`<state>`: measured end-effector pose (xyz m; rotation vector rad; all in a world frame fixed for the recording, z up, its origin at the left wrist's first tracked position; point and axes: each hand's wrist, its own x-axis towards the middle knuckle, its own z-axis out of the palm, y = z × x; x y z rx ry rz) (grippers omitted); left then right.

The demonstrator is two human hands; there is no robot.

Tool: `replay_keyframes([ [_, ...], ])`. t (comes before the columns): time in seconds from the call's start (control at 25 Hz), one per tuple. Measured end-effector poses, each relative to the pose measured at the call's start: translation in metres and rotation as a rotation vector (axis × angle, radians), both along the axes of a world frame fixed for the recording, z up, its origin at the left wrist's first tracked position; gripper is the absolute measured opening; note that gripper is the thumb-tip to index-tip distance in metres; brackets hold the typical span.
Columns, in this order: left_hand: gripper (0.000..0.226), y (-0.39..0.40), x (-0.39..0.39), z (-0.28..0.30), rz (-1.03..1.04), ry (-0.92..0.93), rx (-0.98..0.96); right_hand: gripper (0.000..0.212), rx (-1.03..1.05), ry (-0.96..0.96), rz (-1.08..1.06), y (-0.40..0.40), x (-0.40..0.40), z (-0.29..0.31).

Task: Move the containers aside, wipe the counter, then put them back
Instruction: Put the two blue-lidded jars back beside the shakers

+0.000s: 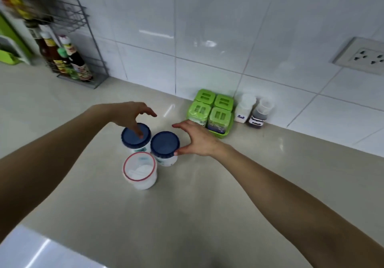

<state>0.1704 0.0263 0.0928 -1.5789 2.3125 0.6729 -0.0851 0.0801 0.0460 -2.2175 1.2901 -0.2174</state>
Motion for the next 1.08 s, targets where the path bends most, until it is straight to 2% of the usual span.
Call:
replay_keyframes([
  [0.12,0.108,0.013,0.026,-0.022,-0.026,-0.097,0.004,0.106,0.046,0.067,-0.006,0.005,0.025,-0.013],
  [0.2,0.114,0.019,0.031,-0.035,-0.067,-0.118,-0.024,0.11,0.057,0.08,-0.04,0.007,0.037,-0.021],
  [0.52,0.097,0.021,0.024,-0.042,-0.065,-0.016,-0.118,0.096,-0.009,0.021,-0.156,0.019,0.041,-0.025],
  [0.76,0.097,0.016,-0.05,-0.018,-0.09,0.141,-0.211,0.092,-0.019,-0.039,-0.314,0.036,-0.04,0.0],
  [0.92,0.086,0.02,-0.138,-0.004,-0.18,0.216,-0.219,0.086,-0.046,-0.043,-0.495,0.05,-0.131,0.011],
  [1.08,0.082,0.023,-0.226,-0.001,-0.15,0.28,-0.298,0.085,-0.059,-0.006,-0.643,0.057,-0.215,0.019],
])
